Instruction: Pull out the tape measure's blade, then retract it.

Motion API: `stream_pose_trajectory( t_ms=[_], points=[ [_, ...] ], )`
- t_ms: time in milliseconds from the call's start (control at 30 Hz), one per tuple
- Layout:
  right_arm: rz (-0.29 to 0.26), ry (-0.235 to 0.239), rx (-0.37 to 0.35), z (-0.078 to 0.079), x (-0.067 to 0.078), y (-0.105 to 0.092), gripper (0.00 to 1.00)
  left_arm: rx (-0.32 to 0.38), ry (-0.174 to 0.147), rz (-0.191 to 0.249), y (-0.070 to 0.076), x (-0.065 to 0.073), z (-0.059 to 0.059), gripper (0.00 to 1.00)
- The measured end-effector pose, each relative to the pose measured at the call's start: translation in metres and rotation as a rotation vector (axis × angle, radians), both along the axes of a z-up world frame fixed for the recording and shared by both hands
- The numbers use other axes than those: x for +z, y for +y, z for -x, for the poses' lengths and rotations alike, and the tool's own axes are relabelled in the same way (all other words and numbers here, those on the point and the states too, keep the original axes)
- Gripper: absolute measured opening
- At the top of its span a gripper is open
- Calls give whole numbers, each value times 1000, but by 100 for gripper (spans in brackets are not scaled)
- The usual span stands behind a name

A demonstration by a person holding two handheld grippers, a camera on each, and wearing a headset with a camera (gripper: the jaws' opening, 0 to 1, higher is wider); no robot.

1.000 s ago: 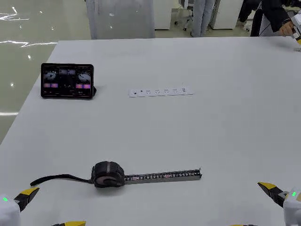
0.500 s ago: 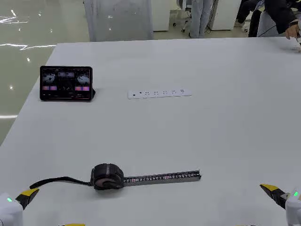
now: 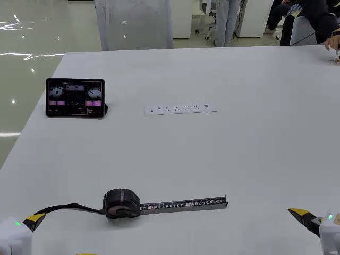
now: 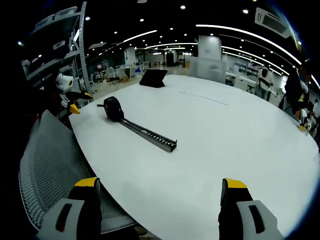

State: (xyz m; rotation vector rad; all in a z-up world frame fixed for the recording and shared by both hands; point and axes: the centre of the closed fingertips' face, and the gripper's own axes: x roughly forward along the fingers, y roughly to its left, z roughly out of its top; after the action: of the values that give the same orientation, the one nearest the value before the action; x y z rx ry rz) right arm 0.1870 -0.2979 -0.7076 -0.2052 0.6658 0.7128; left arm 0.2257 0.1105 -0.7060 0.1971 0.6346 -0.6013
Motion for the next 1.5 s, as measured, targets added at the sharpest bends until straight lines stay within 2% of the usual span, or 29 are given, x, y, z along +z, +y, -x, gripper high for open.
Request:
stream_pose_trajectory(
  t_ms=[100, 167, 433, 533, 600, 700, 800, 900, 1033, 1067, 1133, 1233, 1300, 1400, 1467, 1500],
  points=[
    [7, 23, 18, -3, 0, 1, 99, 0, 0, 3, -3, 3, -5, 99],
    [38, 22, 45, -6, -1, 0, 99, 2, 3, 7, -6, 3, -7, 99],
    [101, 47, 118, -19, -4, 0, 99, -18, 12, -4, -16, 0, -16, 99],
    [120, 76, 158, -21, -6, 1, 99, -22, 5, -1, -21, 1, -19, 99],
    [150, 68, 181, -25, -7, 0, 99, -27, -8, -3, -26, 1, -22, 99],
    [185, 64, 203, -32, -8, -2, 99, -39, -7, -5, -30, 0, -23, 99],
    [206, 62, 219, -40, -9, -4, 99, -41, 1, 18, -39, -2, -24, 99],
    [245, 51, 258, -48, -9, -4, 99, -48, -1, 18, -49, -3, -26, 99],
    [269, 48, 302, -54, -9, -2, 99, -48, 4, 43, -59, -2, -30, 99],
    [284, 40, 337, -56, -9, -1, 99, -44, 12, 47, -61, -4, -32, 99],
    [316, 29, 371, -57, -11, -1, 99, -42, 8, 50, -64, -4, -34, 99],
    [333, 43, 391, -60, -15, -1, 99, -36, 7, 60, -70, -4, -37, 99],
    [339, 46, 405, -61, -16, 1, 99, -35, 3, 58, -73, -5, -40, 99],
    [354, 41, 433, -65, -17, 3, 99, -18, 1, 33, -75, -8, -45, 99],
    [356, 42, 440, -68, -18, 5, 99, 11, 16, 13, -71, -12, -48, 99],
    [360, 43, 447, -70, -18, 7, 99, 26, 28, 19, -72, -14, -48, 99]
  ],
)
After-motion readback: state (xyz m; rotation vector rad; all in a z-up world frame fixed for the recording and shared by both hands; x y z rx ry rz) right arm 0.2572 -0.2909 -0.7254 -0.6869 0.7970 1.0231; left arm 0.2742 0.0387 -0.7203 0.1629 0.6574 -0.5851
